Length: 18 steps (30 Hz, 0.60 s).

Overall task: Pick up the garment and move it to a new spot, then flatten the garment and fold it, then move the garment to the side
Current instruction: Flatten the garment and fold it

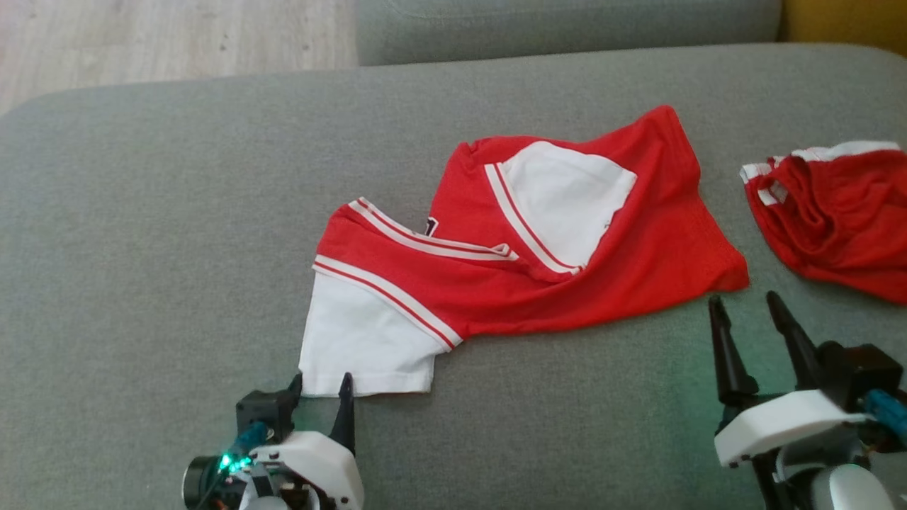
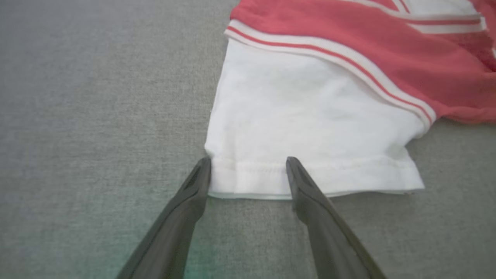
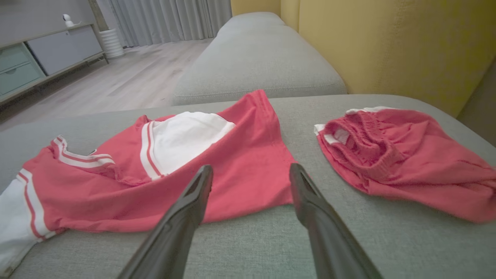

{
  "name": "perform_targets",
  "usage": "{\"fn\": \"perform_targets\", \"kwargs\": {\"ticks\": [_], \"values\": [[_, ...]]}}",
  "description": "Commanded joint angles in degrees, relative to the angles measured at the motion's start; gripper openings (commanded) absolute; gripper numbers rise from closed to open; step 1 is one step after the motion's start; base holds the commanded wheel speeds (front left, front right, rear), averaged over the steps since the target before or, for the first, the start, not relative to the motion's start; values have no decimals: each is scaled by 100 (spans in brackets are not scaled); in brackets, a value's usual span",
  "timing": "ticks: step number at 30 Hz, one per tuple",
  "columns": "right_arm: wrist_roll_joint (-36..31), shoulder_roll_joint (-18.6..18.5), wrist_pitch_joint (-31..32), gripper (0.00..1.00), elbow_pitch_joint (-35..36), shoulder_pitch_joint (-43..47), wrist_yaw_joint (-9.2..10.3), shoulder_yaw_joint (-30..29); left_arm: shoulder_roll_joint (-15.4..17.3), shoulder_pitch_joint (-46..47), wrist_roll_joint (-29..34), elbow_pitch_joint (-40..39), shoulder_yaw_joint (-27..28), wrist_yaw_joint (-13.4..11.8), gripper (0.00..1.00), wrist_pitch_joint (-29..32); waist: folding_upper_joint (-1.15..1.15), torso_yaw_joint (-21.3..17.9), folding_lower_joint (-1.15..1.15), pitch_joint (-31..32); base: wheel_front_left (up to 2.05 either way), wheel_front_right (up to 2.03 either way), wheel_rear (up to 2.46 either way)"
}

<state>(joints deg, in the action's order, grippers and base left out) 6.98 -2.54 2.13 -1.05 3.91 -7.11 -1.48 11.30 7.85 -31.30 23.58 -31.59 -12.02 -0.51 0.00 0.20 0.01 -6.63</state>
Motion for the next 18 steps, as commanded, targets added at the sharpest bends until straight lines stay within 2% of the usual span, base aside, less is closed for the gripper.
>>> {"fn": "perform_targets", "kwargs": {"ticks": [1, 10, 11, 12, 13, 14, 18], "values": [[-50, -34, -19, 100, 174, -231, -37, 63, 4, 255, -23, -52, 133, 7, 100, 54, 0, -47, -1, -65, 0, 0, 0], [-146, -34, -9, 100, 90, -398, -37, -65, -84, 347, -65, 275, 44, -45, 100, 237, 0, -12, -1, -93, 0, 0, 0], [-155, -34, -2, 100, 78, -418, -37, -71, -94, 358, -72, 300, 19, -22, 93, 270, 0, -4, -1, -94, 0, 0, 0], [-164, -34, 7, 100, 61, -441, -37, -78, -104, 370, -78, 317, 4, -6, 49, 280, 0, 3, -1, -98, 0, 0, 0], [-187, -34, 27, 100, 35, -469, -37, -96, -115, 383, -78, 326, -14, 9, 14, 280, 0, 11, -1, -102, 0, 0, 0], [-228, -34, 61, 100, -3, -502, -37, -135, -130, 394, -78, 320, -26, 18, 0, 266, 0, 22, -1, -108, 0, 0, 0], [-406, -34, 317, 100, -318, -730, -37, -454, -132, 440, -43, 220, 2, -12, 0, 63, 0, 98, -1, -134, 0, 0, 0]]}}
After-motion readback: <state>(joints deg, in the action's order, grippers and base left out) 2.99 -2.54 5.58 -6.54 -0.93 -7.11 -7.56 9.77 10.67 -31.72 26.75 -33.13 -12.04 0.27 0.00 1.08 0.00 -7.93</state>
